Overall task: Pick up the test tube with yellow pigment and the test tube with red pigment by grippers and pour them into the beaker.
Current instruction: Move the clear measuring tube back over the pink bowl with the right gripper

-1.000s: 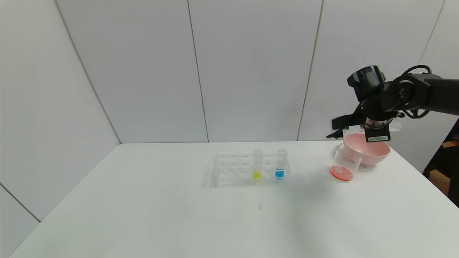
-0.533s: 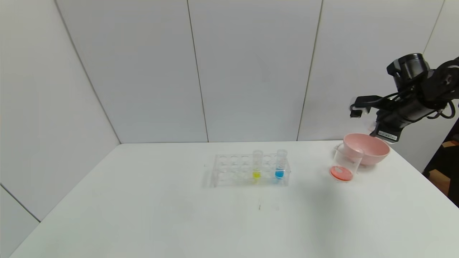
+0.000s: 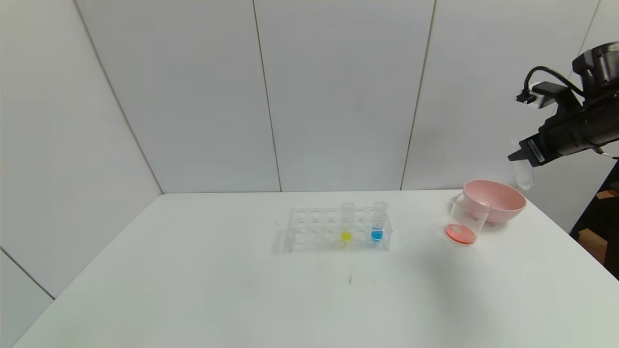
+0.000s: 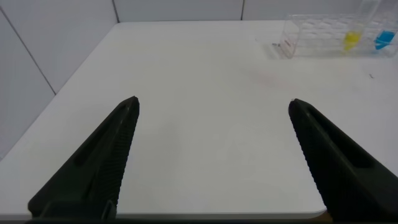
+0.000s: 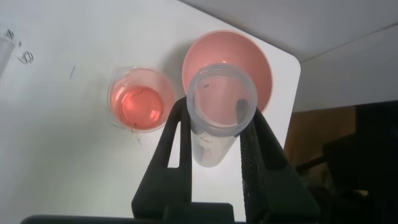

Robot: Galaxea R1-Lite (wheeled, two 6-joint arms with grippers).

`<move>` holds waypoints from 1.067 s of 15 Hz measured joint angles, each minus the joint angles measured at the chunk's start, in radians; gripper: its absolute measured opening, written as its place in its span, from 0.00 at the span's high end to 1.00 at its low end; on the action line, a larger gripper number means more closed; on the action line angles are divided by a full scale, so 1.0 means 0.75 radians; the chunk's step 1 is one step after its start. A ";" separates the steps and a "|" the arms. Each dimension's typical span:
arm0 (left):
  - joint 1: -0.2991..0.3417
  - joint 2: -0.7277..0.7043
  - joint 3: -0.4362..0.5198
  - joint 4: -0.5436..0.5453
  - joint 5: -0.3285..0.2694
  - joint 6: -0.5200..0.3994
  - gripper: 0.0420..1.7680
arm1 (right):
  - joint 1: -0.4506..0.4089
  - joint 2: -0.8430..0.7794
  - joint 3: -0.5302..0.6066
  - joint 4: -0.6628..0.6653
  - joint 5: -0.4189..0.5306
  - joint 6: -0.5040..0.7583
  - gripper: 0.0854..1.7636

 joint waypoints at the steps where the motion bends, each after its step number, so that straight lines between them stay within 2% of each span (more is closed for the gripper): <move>1: 0.000 0.000 0.000 0.000 0.000 -0.001 0.03 | -0.013 -0.013 0.001 -0.041 0.000 0.099 0.74; 3: 0.000 -0.001 0.000 0.001 0.000 -0.001 0.03 | -0.043 -0.035 0.016 -0.137 0.002 0.231 0.74; 6: 0.000 0.000 0.000 0.001 0.000 0.000 0.03 | -0.094 -0.087 0.171 -0.341 0.043 0.257 0.74; 7: 0.000 -0.001 0.000 0.001 0.000 -0.001 0.03 | -0.108 -0.108 0.246 -0.445 0.070 0.259 0.74; 10: 0.000 0.000 0.000 0.000 0.000 -0.001 0.03 | -0.144 -0.178 0.540 -0.916 0.128 0.283 0.74; 12: 0.000 -0.001 0.000 0.000 -0.001 -0.001 0.03 | -0.156 -0.209 0.710 -1.151 0.140 0.395 0.74; 16: 0.000 0.000 0.000 0.000 0.000 0.000 0.03 | -0.168 -0.212 0.798 -1.226 0.136 0.593 0.74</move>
